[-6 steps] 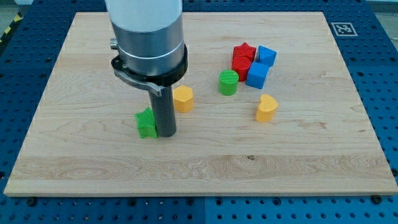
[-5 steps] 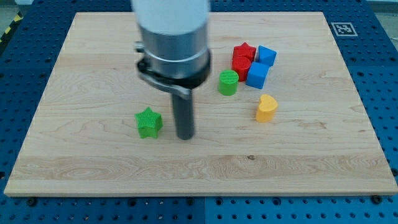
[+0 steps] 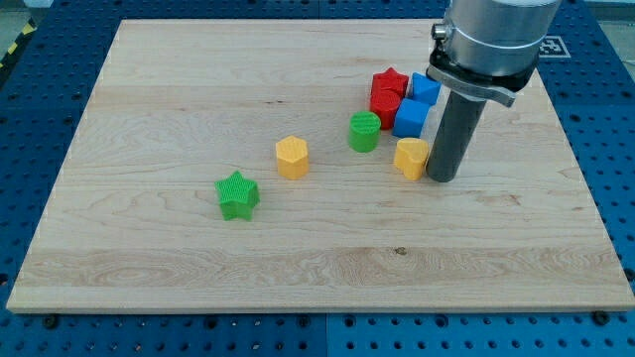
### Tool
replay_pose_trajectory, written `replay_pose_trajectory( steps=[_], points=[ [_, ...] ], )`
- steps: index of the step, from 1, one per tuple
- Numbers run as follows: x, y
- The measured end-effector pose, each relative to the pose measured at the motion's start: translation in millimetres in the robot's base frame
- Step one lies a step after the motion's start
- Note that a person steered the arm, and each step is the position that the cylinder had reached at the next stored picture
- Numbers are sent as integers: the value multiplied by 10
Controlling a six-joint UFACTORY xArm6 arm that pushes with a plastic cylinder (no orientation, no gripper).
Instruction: Slide the heart diagonally to the hexagon
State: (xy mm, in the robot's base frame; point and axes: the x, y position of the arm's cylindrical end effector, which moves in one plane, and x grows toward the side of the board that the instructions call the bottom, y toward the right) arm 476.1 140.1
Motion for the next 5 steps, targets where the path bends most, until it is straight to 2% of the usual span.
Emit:
replay_pose_trajectory(
  steps=[1, 2, 5],
  points=[
    [-311, 100],
    [-501, -37],
    [39, -557]
  ],
)
